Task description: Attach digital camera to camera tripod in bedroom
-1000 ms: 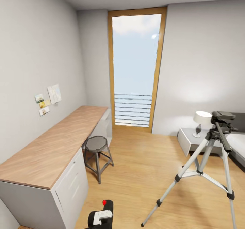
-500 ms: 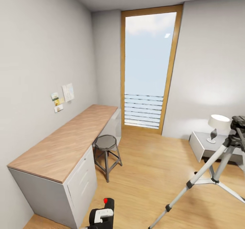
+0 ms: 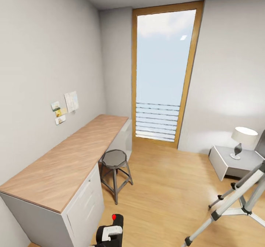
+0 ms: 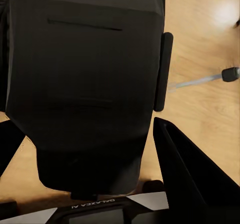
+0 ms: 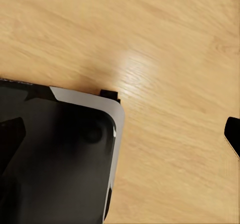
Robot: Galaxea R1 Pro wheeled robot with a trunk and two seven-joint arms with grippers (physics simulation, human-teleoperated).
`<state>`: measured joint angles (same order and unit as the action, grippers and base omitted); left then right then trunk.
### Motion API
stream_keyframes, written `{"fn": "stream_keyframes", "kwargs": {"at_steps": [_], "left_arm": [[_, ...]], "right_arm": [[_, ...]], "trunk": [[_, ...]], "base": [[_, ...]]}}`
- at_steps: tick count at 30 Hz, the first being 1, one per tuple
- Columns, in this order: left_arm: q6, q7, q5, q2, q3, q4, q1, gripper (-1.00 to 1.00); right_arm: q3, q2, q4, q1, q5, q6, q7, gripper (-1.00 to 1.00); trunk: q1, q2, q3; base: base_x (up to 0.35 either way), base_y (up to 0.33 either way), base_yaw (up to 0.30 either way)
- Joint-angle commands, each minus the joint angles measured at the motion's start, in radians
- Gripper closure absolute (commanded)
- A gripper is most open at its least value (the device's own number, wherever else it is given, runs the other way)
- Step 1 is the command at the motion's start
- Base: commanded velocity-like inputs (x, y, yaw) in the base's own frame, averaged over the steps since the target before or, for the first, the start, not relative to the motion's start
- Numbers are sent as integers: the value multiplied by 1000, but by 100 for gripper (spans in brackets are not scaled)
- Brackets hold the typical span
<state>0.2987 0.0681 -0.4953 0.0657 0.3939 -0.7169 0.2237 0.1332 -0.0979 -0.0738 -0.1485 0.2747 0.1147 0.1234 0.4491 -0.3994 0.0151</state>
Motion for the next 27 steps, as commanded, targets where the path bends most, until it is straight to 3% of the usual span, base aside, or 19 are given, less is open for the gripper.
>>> {"fn": "stream_keyframes", "kwargs": {"at_steps": [1, 7, 27], "left_arm": [[3, 6, -8, 0, 3, -1, 0, 100], [3, 6, -8, 0, 4, -1, 0, 100], [4, -1, -3, -8, 17, 5, 2, 100]], "right_arm": [[9, 0, 1, 0, 9, 3, 4, -100], [8, 1, 2, 0, 9, 2, 4, -100], [3, 0, 30, 1, 12, -3, 6, -100]], "trunk": [[1, -1, 0], [1, -1, 0], [1, -1, 0]], "base": [[317, 0, 2], [321, 0, 0], [0, 0, 0]]}}
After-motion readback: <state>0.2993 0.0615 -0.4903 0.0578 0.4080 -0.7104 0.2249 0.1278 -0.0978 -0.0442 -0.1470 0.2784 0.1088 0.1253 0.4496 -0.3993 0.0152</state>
